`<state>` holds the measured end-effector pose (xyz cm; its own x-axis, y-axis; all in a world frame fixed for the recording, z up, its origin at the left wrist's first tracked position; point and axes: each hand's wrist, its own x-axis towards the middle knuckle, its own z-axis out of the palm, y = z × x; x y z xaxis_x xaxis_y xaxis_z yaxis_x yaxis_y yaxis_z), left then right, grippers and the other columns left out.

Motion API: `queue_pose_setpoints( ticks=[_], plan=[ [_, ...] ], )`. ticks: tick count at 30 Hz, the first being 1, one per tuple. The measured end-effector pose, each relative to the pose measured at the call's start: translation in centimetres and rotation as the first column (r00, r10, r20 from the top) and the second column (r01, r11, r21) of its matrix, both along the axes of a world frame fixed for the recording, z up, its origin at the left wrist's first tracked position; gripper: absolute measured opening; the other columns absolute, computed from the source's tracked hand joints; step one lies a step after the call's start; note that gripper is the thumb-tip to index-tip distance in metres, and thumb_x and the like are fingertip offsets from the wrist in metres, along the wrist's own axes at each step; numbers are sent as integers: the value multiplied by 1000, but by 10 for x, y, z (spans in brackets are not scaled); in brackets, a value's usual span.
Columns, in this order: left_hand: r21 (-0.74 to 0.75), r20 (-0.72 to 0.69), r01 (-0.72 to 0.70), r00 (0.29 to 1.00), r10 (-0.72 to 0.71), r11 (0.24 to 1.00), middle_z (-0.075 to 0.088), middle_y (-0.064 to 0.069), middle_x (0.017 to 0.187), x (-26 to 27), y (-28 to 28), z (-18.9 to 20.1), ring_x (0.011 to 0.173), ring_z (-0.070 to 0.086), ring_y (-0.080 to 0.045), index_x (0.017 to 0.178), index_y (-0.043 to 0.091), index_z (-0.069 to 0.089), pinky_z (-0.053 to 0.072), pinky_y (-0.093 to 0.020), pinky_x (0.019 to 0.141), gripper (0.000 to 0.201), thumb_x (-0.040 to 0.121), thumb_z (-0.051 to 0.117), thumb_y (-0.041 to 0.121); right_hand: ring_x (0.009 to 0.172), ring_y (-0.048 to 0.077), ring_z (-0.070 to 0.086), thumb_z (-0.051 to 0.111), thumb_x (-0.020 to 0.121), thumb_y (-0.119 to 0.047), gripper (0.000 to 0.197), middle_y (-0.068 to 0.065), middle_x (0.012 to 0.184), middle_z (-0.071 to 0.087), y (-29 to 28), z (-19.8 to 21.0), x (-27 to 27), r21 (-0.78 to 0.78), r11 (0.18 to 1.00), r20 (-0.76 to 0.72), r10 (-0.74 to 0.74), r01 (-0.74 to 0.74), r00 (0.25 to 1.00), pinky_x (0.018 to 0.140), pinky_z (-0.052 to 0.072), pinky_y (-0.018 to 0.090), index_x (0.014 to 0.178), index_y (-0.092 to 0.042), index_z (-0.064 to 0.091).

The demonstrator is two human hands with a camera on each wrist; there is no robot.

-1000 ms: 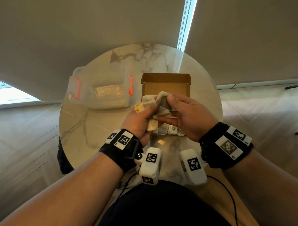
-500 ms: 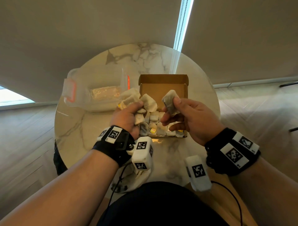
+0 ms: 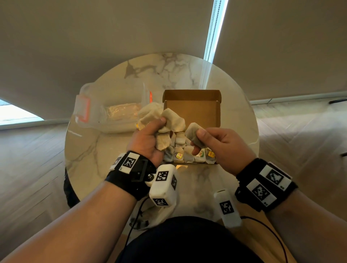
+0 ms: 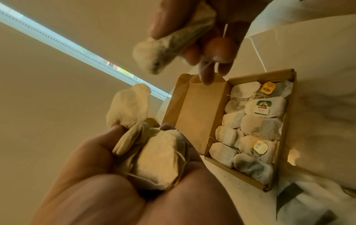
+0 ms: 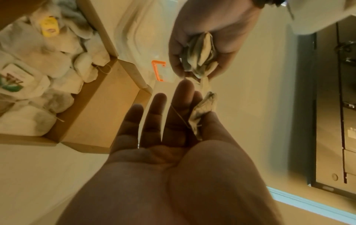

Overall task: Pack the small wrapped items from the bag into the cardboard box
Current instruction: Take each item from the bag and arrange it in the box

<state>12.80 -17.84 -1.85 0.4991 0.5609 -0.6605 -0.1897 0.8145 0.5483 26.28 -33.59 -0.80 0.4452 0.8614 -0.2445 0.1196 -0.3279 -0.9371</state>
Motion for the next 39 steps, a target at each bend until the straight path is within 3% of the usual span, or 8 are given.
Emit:
queue_pose_setpoints(
  ticks=[6,11,16,23,27,31,35,39],
  plan=[
    [79,-32,-78,996,81,994,76,-20,114,-3,13,-3,103,77,-34,134,5,62,63,-48,88,41,94,69,2,68,18,65,50,101,-50,46,0,69,72,-2,-3,-1,73,995,81,-73,67,994,69,54,34,82,-17,76],
    [260,-99,190,980,-170,947,70,-33,116,-4,-7,-3,104,73,-46,128,-6,63,61,-55,86,46,84,73,4,58,14,62,59,101,-49,40,-1,59,66,9,4,4,-40,999,4,27,-27,1000,57,49,18,78,-19,71],
    [255,-54,289,957,-285,923,66,-34,123,0,-23,3,112,65,-50,129,-9,60,50,-65,103,53,86,78,16,52,9,58,63,98,-53,42,-2,60,67,13,-2,10,-160,984,2,82,-81,997,52,46,21,79,-17,70],
    [193,-55,241,971,-235,951,70,-31,117,-2,-21,10,107,72,-46,130,-9,61,62,-53,84,52,82,75,3,75,25,67,60,99,-51,40,1,72,73,-4,-16,16,-173,979,-138,84,-107,987,86,54,42,78,-20,75],
    [124,-91,148,986,-137,981,76,-25,108,-6,-10,7,100,77,-40,123,-1,65,64,-45,71,35,88,69,-2,80,3,68,65,99,-37,22,-4,87,77,-26,-32,24,-258,948,-89,167,-185,982,83,49,29,89,-21,77],
    [65,-140,84,987,-74,994,75,-28,114,-11,-2,0,94,78,-40,124,3,65,64,-45,64,28,96,64,-3,90,11,74,62,103,-26,15,-2,92,78,-45,-49,28,-295,940,-155,130,-171,979,90,58,31,101,-21,76],
    [58,-149,33,989,-24,998,79,-19,82,-9,-2,-7,69,79,-32,118,4,63,60,-38,47,22,100,57,-7,87,14,75,60,102,-7,20,1,94,78,-60,-54,34,-300,950,-245,15,-90,970,82,62,28,108,-18,75],
    [82,-203,14,979,3,997,76,-25,113,-7,-7,-21,91,79,-38,130,3,62,63,-43,61,37,94,68,-4,90,20,78,62,98,2,26,8,100,80,-58,-44,34,-240,970,-326,-57,-25,944,80,64,28,115,-16,72]
  ],
)
